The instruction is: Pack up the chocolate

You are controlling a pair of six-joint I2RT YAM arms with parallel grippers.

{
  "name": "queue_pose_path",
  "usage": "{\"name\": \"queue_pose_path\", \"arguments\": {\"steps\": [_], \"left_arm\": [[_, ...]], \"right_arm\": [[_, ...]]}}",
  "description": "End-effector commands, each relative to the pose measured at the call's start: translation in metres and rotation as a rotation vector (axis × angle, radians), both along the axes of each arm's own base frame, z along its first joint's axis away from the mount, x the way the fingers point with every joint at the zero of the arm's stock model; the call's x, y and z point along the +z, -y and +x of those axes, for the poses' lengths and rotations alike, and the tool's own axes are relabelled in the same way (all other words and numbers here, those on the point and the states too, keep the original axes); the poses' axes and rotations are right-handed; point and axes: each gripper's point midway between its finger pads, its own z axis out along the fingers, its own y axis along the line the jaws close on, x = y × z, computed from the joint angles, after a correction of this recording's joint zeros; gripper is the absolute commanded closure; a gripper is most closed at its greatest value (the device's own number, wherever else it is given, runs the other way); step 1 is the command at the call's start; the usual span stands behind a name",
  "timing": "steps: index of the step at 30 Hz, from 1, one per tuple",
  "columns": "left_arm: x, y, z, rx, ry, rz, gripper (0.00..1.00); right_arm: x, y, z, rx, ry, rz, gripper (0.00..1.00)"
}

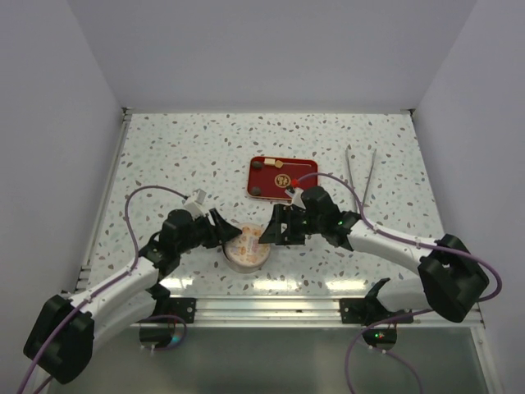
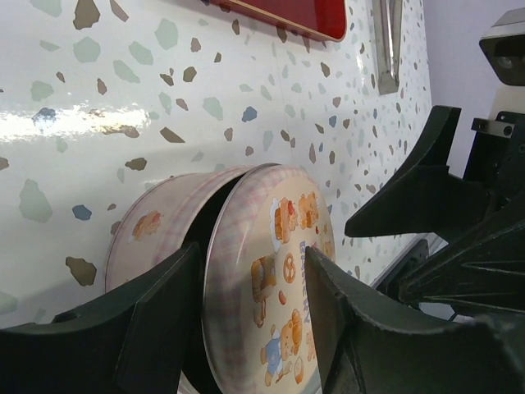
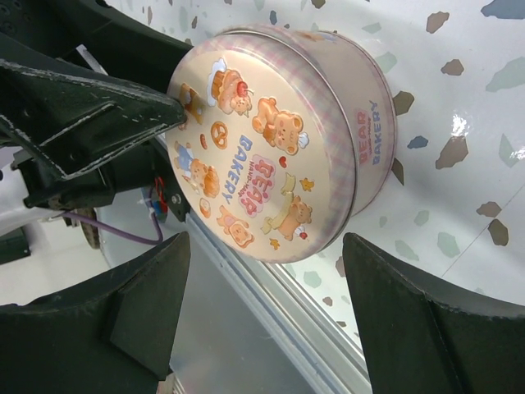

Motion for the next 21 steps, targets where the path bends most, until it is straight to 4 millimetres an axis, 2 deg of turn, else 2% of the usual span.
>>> {"name": "queue_pose_path", "arguments": {"steps": [1,7,12,18,21], "left_arm": [[-0.006,-0.010,0.004,0.026,0.002,0.078,0.40],[-0.005,-0.012,0.006,0.029,0.004,0.093,0.35],[0.006,-0.011,0.008,0.031,0.037,0.084,0.32],[0.023,-0.007,0.009,0.014,0.104,0.044,0.33],[0.027,-0.007,0.009,0.011,0.121,0.038,0.38]], "right_arm": [[0.018,-0.012,0.008,0.016,0.051,0.049,0.22],[0.018,-0.010,0.009,0.018,0.062,0.037,0.22],[0.018,-0.010,0.008,0.020,0.059,0.038,0.22],[0.015,-0.009,0.006,0.021,0.050,0.038,0.22],[0.014,-0.009,0.005,0.020,0.047,0.041,0.22]]}}
